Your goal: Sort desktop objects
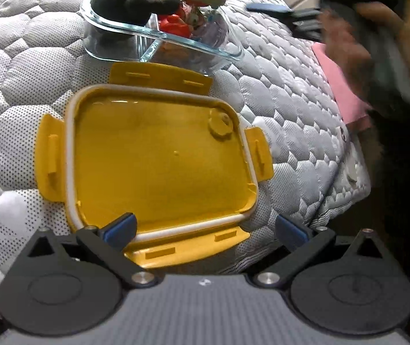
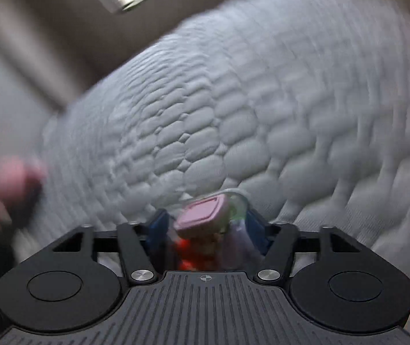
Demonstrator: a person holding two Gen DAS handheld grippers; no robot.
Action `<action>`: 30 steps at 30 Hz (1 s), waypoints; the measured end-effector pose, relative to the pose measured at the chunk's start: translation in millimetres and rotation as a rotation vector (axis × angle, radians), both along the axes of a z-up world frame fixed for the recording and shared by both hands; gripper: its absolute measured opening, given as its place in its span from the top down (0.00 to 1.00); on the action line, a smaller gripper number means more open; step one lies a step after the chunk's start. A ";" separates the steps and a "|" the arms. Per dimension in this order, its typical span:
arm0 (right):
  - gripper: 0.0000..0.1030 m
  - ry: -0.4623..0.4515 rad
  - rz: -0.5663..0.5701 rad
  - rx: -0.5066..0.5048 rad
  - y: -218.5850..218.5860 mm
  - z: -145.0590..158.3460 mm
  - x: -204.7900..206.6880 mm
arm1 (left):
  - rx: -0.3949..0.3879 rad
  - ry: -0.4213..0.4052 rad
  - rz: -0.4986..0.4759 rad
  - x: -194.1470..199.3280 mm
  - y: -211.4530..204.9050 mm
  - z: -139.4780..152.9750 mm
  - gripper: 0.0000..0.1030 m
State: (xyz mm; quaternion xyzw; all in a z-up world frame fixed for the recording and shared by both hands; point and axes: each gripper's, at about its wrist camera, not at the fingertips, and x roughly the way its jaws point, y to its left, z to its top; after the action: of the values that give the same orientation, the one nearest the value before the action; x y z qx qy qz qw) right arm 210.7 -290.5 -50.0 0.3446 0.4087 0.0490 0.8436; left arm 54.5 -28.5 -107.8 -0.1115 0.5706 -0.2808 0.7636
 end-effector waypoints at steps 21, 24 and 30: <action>0.60 -0.190 0.161 -0.149 36.2 -34.9 2.8 | 0.019 -0.001 0.025 0.2 7.4 1.9 0.00; 0.62 -0.181 0.199 -0.119 33.2 -36.6 -7.4 | 0.024 0.003 0.026 1.9 4.1 -0.1 0.00; 0.64 -0.253 0.185 -0.194 42.4 -34.9 -6.0 | 0.043 -0.011 -0.005 -4.9 -2.6 1.1 0.00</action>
State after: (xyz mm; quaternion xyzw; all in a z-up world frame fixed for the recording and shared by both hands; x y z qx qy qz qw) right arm 204.7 -248.1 -84.9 0.2136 0.3323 0.1299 0.9095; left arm 49.6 -31.2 -106.7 -0.0920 0.5728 -0.2708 0.7682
